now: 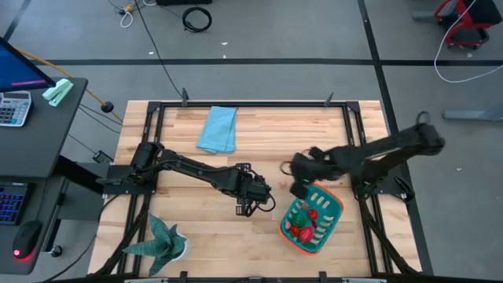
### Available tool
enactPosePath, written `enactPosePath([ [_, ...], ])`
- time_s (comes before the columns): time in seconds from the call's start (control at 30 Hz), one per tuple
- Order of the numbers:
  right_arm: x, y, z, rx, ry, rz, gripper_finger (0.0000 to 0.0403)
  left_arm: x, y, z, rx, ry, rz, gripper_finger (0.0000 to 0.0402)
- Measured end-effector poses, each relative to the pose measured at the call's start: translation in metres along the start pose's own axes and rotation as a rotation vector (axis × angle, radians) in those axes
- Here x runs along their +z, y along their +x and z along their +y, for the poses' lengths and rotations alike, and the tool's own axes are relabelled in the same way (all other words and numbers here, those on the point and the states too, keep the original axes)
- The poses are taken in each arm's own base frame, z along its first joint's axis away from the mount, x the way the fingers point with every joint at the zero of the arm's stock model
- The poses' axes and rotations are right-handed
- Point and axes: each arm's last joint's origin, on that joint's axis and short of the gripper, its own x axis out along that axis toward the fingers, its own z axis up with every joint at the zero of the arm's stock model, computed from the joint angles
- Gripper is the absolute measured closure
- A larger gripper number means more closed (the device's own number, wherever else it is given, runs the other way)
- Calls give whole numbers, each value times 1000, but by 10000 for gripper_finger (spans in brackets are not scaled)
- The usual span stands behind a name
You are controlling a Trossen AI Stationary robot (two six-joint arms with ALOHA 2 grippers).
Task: Pick and placing Produce into tupperware
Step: Put the pink peach into the blue basket, then put the red cherry into the blue basket
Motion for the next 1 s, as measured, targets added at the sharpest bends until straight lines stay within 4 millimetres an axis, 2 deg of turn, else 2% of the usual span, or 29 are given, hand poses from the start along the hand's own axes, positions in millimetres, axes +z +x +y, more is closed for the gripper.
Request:
enactPosePath([
  [0.13,-31,-42,16,183,89,28,366,3,0,0,-4,-9,-25,224],
  [0.2,-47,-51,27,225,109,55,352,4,0,0,-8,-15,-43,224],
  [0.27,-63,-52,38,210,129,103,342,6,0,0,-11,-20,-59,224],
  [0.4,-92,-38,59,119,100,184,344,8,0,-1,-16,-26,-81,225],
  [0.53,-107,-14,78,57,1,208,347,9,0,-1,-18,-31,-94,224],
  [0.77,-110,24,88,-14,-88,311,296,10,0,-1,-20,-62,-94,229],
  [0.87,-105,31,87,-25,-107,320,269,9,0,-1,-19,-54,-93,228],
  [1.0,-96,29,82,-18,-79,313,237,8,0,0,-13,11,-80,224],
])
